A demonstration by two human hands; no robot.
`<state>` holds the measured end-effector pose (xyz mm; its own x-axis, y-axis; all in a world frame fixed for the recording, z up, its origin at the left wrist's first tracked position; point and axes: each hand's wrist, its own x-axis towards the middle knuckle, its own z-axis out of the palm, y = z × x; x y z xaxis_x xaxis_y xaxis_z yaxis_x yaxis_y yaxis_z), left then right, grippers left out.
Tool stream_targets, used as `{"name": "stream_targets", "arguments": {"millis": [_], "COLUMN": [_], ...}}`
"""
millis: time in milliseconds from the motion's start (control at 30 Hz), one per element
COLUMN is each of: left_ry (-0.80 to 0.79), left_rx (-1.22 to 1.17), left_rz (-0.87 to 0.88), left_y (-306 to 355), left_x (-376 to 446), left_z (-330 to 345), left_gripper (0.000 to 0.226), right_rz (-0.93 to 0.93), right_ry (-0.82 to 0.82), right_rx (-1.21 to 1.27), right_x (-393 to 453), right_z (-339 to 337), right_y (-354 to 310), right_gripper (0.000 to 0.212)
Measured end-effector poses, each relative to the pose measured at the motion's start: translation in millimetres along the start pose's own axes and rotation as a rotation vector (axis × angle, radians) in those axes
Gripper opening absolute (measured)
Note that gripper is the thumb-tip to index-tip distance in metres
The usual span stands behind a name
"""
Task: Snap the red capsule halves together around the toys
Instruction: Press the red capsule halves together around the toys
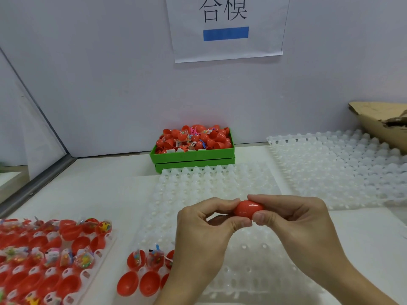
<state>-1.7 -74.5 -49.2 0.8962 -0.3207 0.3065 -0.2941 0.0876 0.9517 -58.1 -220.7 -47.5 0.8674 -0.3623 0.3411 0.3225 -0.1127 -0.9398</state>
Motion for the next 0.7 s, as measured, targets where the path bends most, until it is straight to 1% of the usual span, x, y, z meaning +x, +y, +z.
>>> {"name": "stream_targets", "arguments": {"millis": [100, 200, 300, 367, 400, 467, 567, 633, 700], "left_ry": [0.005, 0.011, 0.044, 0.044, 0.036, -0.001, -0.092, -0.101, -0.098], "left_rx": [-0.025, 0.064, 0.233, 0.372, 0.444, 0.526, 0.453, 0.306, 0.155], "left_rz": [-0.013, 0.034, 0.167, 0.295, 0.362, 0.437, 0.384, 0.259, 0.094], "left_y": [-2.7, -4.7, -8.2, -11.7, -13.4, -15.4, -12.0, -8.8, -7.8], "left_x": [-0.8, -0.7, 0.2, 1.1, 1.3, 0.9, 1.8, 3.7, 5.7], "left_z": [0.1, 1.4, 1.7, 1.7, 2.0, 2.3, -0.6, -3.3, -5.9], "left_gripper": [0.031, 0.029, 0.030, 0.027, 0.027, 0.027, 0.033, 0.037, 0.051], "right_rz": [0.024, 0.039, 0.056, 0.136, 0.172, 0.207, 0.223, 0.195, 0.148], "right_ry": [-0.010, -0.046, -0.137, -0.197, -0.197, -0.152, -0.106, -0.124, -0.162], "right_rx": [-0.038, -0.137, -0.196, -0.134, -0.122, -0.122, -0.044, -0.034, -0.026], "right_x": [0.5, -0.8, -3.7, -5.6, -5.9, -3.8, 1.2, 2.8, 2.7], "right_z": [-0.5, -1.0, 2.1, 4.9, 5.9, 5.5, -0.7, -4.0, -4.1], "right_y": [3.8, 7.5, 8.2, 10.9, 13.1, 15.7, 16.4, 16.4, 16.2], "right_gripper": [0.046, 0.047, 0.036, 0.044, 0.048, 0.045, 0.035, 0.033, 0.032]}}
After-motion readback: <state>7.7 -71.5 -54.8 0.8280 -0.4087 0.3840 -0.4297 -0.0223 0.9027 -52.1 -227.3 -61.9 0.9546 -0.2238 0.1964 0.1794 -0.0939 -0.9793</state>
